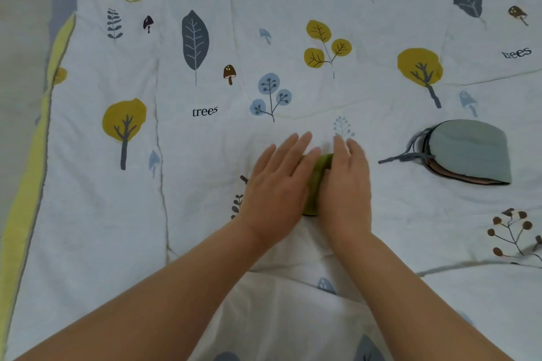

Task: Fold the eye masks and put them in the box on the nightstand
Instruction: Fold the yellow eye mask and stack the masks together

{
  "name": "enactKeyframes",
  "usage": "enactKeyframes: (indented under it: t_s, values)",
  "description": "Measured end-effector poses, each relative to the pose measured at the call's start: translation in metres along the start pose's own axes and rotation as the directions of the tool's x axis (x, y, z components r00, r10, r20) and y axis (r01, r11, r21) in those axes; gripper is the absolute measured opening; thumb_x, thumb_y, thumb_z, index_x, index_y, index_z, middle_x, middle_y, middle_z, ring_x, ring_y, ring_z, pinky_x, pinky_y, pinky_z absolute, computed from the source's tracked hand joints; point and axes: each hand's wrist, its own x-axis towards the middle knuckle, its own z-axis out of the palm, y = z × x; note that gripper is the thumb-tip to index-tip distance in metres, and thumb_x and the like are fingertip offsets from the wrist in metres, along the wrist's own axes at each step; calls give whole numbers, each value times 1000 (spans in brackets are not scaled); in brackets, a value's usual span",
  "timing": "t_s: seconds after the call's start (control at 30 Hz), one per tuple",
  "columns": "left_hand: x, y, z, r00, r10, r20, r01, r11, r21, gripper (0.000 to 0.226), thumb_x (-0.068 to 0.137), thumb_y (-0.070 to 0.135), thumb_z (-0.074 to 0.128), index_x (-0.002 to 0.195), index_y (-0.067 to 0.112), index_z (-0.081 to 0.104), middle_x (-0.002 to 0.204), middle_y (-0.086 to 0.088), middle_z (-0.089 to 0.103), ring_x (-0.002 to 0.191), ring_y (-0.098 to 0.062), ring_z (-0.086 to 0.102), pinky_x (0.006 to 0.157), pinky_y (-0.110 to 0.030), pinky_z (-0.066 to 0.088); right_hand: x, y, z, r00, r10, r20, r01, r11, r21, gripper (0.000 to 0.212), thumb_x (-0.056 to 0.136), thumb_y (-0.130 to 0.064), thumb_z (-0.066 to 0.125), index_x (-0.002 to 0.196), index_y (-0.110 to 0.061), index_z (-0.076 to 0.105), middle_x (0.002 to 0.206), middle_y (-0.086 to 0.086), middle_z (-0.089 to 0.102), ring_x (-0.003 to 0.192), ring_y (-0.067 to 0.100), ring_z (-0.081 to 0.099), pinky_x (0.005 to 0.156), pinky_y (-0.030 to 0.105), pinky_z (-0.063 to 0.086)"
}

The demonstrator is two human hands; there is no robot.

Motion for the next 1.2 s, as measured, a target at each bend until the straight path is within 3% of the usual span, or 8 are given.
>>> enactKeyframes:
  t_s: [0.13, 0.37, 0.47, 0.57, 0.67, 0.8, 1.0, 1.2]
  values:
    - [-8, -16, 31, 906, -229, 356, 247, 969, -5, 59, 94, 42, 21, 147, 26, 1, 160, 3, -1, 147, -17, -4, 119, -41, -3, -6, 15, 10, 932, -164, 324, 258, 927, -273, 58, 98, -26, 32, 147, -8, 7, 159, 10, 3, 146, 23, -1, 119, 41, 4]
    - [-3, -23, 45, 861, -266, 432, 279, 960, 36, 61, 93, 44, 18, 145, 30, -10, 159, 6, -11, 146, -13, -12, 117, -41, -9, 2, 25, 13, 909, -86, 408, 243, 905, -350, 63, 97, -40, 21, 147, -16, -9, 159, -1, -13, 145, 14, -12, 118, 43, -5]
    - [7, -21, 31, 830, -271, 488, 310, 951, 2, 61, 94, 42, 23, 147, 28, -3, 160, 2, -1, 146, -17, -2, 118, -42, 2, 5, 20, 6, 891, -73, 448, 234, 919, -317, 63, 97, -39, 23, 147, -15, -6, 159, 1, -11, 146, 16, -10, 118, 44, 0]
    - [14, -13, 14, 852, -358, 381, 372, 927, 39, 55, 92, 39, 34, 142, 18, 25, 140, -11, 38, 128, -29, 35, 101, -42, 34, 6, 12, -9, 922, -88, 376, 171, 966, -192, 63, 96, -33, 35, 148, -11, 7, 158, 8, 8, 145, 22, 10, 117, 41, 17]
    - [23, -7, 3, 736, -473, 485, 534, 846, 15, 41, 92, 36, 37, 125, 12, 40, 120, -15, 51, 109, -33, 50, 86, -41, 40, 6, 10, -21, 969, 90, 228, -73, 994, -81, 59, 93, -31, 43, 144, -9, 21, 141, 16, 37, 128, 29, 34, 103, 40, 33]
    - [34, 0, -1, 618, -452, 643, 712, 669, -214, 33, 93, 27, 42, 117, 6, 40, 101, -13, 53, 88, -26, 49, 75, -33, 39, 3, 13, -27, 893, 296, 340, -345, 934, 92, 39, 91, -35, 48, 116, -6, 46, 113, 13, 57, 99, 27, 52, 82, 37, 41]
    - [50, 35, -5, 700, -397, 593, 692, 582, -427, 14, 91, 23, 46, 99, 12, 43, 86, -4, 50, 83, -22, 48, 69, -30, 38, 13, 39, -57, 922, 295, 250, -368, 869, 331, 20, 86, -28, 56, 92, -13, 45, 71, -9, 46, 70, 15, 47, 57, 27, 34]
    - [93, 99, -1, 784, -337, 522, 620, 463, -633, 25, 90, 22, 49, 111, 10, 51, 95, -5, 57, 91, -22, 52, 81, -34, 44, 35, 82, -114, 949, 314, 35, -301, 864, 404, 17, 86, -29, 57, 92, -17, 47, 72, -15, 49, 65, -1, 47, 57, 24, 36]
